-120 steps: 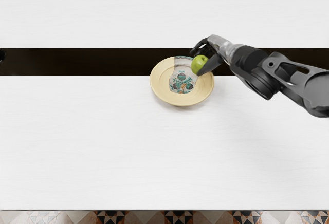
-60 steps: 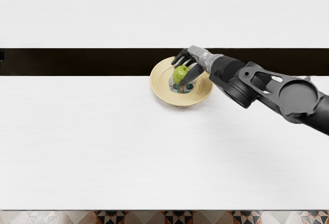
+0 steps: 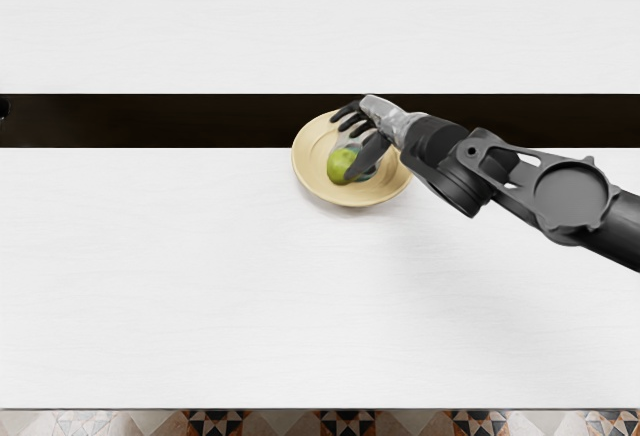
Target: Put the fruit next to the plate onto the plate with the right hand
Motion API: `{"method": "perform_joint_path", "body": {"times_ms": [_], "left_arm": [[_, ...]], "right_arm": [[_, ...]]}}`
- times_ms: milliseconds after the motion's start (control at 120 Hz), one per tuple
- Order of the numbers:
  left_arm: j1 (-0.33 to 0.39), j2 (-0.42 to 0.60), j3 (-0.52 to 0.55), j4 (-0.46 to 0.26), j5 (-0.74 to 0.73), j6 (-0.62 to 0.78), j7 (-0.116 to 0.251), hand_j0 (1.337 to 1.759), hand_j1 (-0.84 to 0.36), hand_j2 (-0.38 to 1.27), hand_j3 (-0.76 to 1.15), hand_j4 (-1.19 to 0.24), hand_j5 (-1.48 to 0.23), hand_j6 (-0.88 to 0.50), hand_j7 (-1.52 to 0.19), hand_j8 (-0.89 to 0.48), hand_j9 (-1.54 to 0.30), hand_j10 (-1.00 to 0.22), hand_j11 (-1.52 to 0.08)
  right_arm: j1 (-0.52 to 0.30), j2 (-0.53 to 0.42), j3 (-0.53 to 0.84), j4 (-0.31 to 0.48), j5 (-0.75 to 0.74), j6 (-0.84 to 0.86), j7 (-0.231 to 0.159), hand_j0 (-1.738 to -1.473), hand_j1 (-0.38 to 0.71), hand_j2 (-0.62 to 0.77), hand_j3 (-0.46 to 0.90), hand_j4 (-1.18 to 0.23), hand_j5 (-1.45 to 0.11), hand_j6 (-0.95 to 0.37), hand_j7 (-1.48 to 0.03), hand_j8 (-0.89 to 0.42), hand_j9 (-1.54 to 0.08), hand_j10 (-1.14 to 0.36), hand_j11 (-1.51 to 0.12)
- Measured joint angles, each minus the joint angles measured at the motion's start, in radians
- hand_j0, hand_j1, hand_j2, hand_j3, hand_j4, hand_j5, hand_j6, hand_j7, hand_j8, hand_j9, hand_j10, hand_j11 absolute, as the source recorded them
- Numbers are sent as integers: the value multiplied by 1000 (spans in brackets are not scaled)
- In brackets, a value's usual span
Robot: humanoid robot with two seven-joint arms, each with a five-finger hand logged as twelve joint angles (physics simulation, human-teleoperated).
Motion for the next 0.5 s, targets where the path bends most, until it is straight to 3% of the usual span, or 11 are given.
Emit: {"method": "perform_joint_path", "body": {"times_ms": [100, 283, 500], "left_arm": [[1, 0, 0, 0, 0, 0, 0, 1658, 69, 47, 0, -233, -303, -233, -303, -233, -303, -233, -303], [0, 0, 0, 0, 0, 0, 0, 1658, 69, 47, 0, -233, -303, -233, -303, -233, -303, -233, -303], [0, 0, 0, 0, 0, 0, 0, 1658, 69, 47, 0, -233, -303, -233, -303, -233, -303, -233, -303]], "right_arm": [[3, -22, 14, 19, 8, -1, -2, -1658, -26, -22, 0, -280, -366, -274, -365, -258, -365, -275, -365], [6, -156, 57, 106, 103, 17, 0, -1658, -179, -15, 0, -147, -192, -145, -191, -138, -191, -145, -191], [1, -338, 127, 144, 306, 219, 8, -1658, -256, -10, 0, -80, -103, -80, -103, -77, -103, -79, -103]]}}
